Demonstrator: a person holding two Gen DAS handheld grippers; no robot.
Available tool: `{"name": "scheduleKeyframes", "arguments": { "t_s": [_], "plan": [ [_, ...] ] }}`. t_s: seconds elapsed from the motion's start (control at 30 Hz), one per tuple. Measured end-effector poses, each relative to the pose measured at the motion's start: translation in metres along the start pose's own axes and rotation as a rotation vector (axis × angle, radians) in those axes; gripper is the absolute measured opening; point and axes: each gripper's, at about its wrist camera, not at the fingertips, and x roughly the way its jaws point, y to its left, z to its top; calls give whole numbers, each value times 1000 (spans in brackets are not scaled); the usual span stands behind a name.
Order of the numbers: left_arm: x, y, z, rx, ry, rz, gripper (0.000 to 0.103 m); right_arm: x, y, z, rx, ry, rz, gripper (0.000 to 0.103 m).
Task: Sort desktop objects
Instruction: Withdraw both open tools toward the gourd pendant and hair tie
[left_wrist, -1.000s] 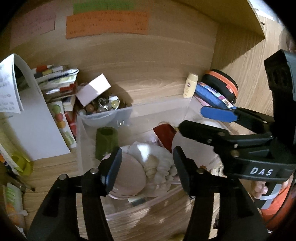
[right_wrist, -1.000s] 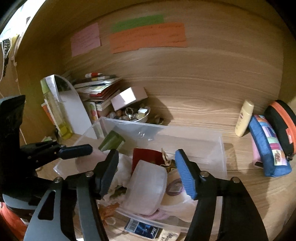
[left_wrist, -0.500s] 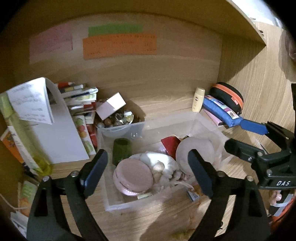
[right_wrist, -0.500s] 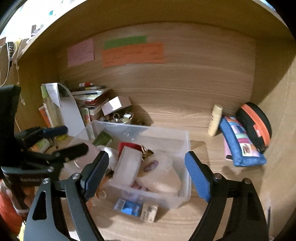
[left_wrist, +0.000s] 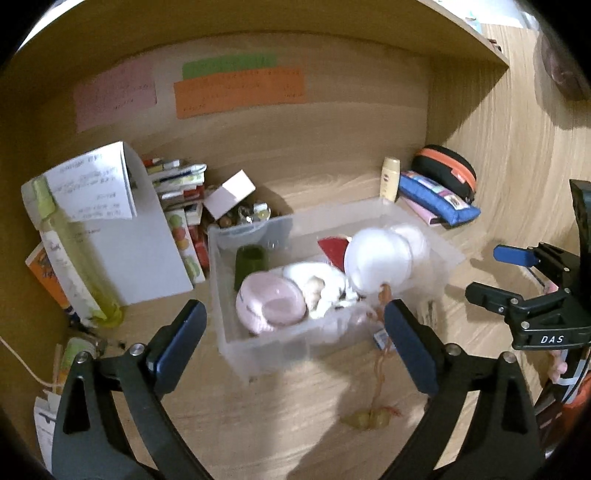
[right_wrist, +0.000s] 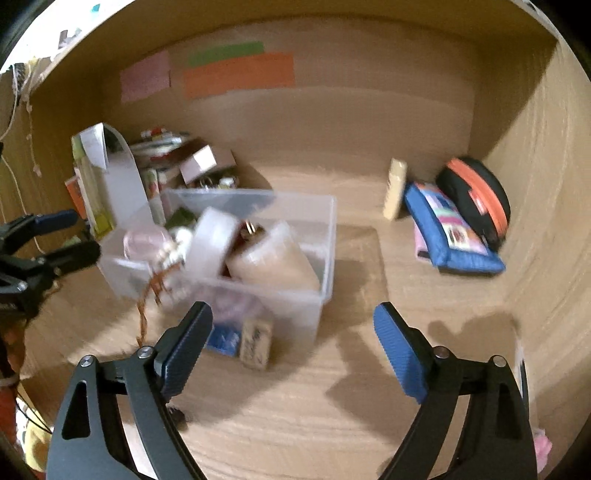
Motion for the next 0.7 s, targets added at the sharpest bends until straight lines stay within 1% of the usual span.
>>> {"name": "scheduleKeyframes", "arguments": {
  "t_s": [0.13, 0.2, 0.37, 0.47, 0.57, 0.6, 0.63, 0.67, 0.7],
  "plan": [
    [1, 0, -18, -12, 52, -39, 98, 1, -2, -15, -2, 39, 8, 88],
    [4, -3, -28, -9, 81, -46, 98, 1, 1, -23, -14, 56, 25, 88],
    [14, -10, -52, -11, 160, -75, 98, 4, 19, -43, -56, 94, 101, 87],
    [19, -13, -65, -19, 201, -93, 98, 7, 29, -51, -72, 113, 163, 85],
    [23, -14, -71, -31, 228, -111, 98, 11, 43, -56, -99, 136, 216, 73],
    [24, -14, -73, -33, 237, -115, 98, 13, 48, -58, -115, 147, 231, 67],
    [25, -15, -75, -36, 246, -121, 98, 14, 52, -60, -125, 155, 240, 63],
    [26, -15, -76, -38, 254, -127, 98, 16, 55, -61, -138, 165, 250, 61],
    [27, -16, -77, -40, 263, -133, 98, 18, 60, -63, -150, 172, 258, 56]
  ]
}}
